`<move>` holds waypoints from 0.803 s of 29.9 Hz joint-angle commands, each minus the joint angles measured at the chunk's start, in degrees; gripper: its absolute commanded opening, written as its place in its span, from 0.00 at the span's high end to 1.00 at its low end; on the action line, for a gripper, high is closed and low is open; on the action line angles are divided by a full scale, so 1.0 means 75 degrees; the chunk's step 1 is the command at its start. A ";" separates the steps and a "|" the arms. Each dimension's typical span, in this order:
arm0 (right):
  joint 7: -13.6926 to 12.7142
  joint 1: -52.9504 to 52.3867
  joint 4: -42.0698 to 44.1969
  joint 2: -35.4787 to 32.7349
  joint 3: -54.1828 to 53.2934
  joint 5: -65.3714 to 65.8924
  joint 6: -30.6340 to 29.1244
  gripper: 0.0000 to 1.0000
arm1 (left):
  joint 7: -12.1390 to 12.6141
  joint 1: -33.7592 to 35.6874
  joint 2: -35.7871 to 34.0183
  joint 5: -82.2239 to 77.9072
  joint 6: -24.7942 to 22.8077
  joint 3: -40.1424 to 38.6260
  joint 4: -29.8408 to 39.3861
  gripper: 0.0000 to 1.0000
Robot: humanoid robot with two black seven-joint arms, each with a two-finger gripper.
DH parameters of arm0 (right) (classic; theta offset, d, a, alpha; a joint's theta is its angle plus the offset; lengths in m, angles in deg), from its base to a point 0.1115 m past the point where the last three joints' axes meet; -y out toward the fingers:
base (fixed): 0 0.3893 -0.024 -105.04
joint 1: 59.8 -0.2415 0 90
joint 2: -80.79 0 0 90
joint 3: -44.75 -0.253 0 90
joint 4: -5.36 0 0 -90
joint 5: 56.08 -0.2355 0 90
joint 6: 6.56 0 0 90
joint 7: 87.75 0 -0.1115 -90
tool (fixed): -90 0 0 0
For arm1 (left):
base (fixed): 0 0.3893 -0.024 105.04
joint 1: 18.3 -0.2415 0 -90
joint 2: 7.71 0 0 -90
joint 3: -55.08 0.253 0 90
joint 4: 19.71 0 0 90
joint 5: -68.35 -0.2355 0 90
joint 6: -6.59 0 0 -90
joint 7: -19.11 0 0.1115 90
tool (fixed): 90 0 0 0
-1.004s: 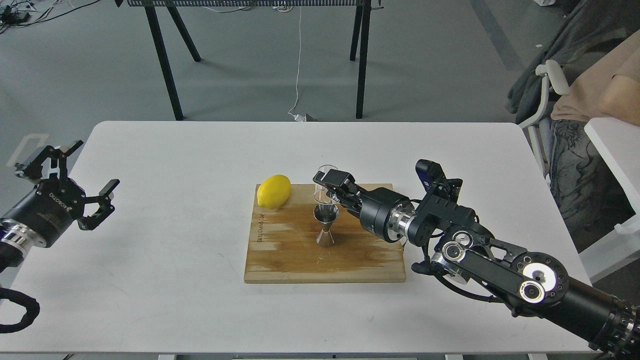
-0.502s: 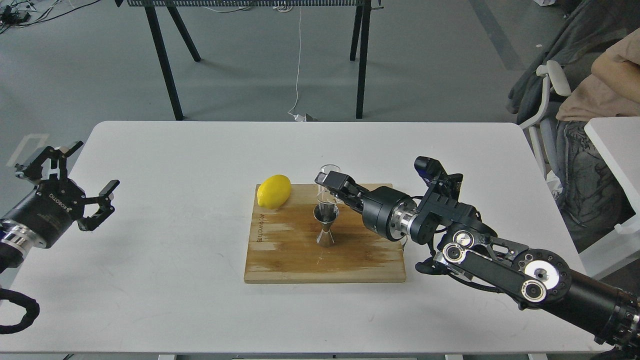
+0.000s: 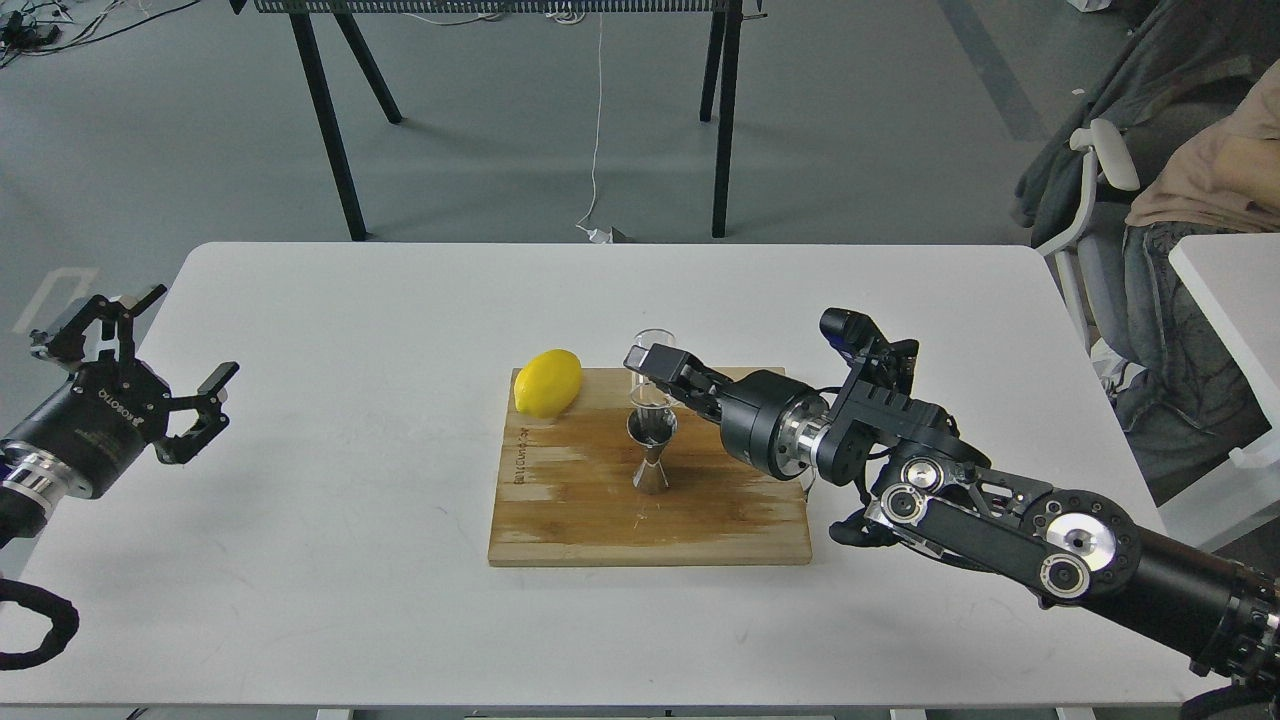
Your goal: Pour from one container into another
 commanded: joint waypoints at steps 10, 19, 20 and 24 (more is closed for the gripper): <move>0.0012 -0.0026 0.0001 0.0010 0.0023 0.0000 0.0003 0.69 | 0.0000 -0.0002 0.0000 0.0000 0.0000 0.0000 0.0000 0.00; 0.0001 0.0395 -0.0186 0.0139 -0.1427 -0.2222 0.0074 0.70 | 0.0000 -0.0037 0.0000 0.0000 0.0000 0.0000 -0.0105 0.00; 0.0001 0.0547 -0.0279 0.0209 -0.1825 -0.2853 0.0074 0.70 | 0.0000 -0.0037 0.0000 0.0000 0.0000 0.0000 -0.0105 0.00; -0.0011 0.1331 -0.0444 0.0595 -0.3406 -0.4976 0.0191 0.70 | 0.0000 -0.0037 0.0000 0.0000 0.0000 0.0000 -0.0105 0.00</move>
